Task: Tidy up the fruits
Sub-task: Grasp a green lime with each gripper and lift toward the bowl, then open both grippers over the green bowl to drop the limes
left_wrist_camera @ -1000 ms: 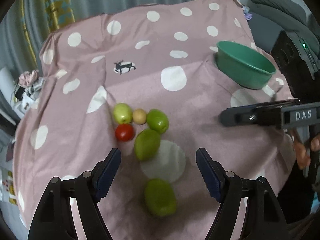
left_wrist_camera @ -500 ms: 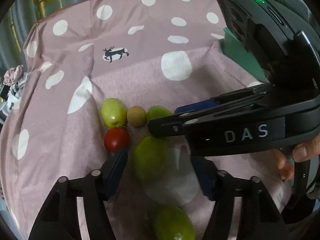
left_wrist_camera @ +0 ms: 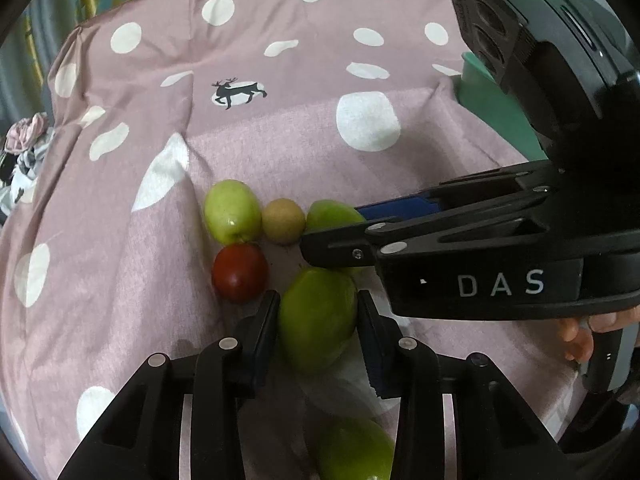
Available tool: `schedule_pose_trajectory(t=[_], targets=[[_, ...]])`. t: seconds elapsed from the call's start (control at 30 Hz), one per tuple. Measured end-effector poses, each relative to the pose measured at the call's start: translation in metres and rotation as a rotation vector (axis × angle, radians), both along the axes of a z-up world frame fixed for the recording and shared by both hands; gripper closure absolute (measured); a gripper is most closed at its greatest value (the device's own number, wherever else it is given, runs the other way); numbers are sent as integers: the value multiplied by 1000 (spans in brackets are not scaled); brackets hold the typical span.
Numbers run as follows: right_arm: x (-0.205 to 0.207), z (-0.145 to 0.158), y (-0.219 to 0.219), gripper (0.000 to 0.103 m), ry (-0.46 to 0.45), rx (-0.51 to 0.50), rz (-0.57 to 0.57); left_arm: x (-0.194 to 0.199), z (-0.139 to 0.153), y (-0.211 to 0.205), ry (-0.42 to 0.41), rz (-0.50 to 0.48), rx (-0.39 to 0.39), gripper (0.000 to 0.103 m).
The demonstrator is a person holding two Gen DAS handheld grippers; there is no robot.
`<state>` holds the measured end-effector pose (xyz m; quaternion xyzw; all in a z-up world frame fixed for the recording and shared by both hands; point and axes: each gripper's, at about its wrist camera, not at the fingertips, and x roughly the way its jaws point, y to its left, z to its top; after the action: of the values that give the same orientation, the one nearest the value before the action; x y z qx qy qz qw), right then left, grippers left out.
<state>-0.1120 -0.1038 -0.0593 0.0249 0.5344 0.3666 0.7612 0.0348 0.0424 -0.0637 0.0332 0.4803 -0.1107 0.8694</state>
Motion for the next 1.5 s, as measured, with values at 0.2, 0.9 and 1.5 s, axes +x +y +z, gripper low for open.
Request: schedule_pose_trajectory(t=[0.2, 0.9, 1.5], targets=[[-12, 12, -32, 68, 2, 113, -39, -15, 13, 3, -23, 11, -32, 64], [-35, 63, -249, 68, -169, 331, -462, 22, 78, -106, -127, -149, -151, 65], [-15, 61, -319, 59, -213, 315, -665, 120, 72, -243, -67, -302, -142, 65]])
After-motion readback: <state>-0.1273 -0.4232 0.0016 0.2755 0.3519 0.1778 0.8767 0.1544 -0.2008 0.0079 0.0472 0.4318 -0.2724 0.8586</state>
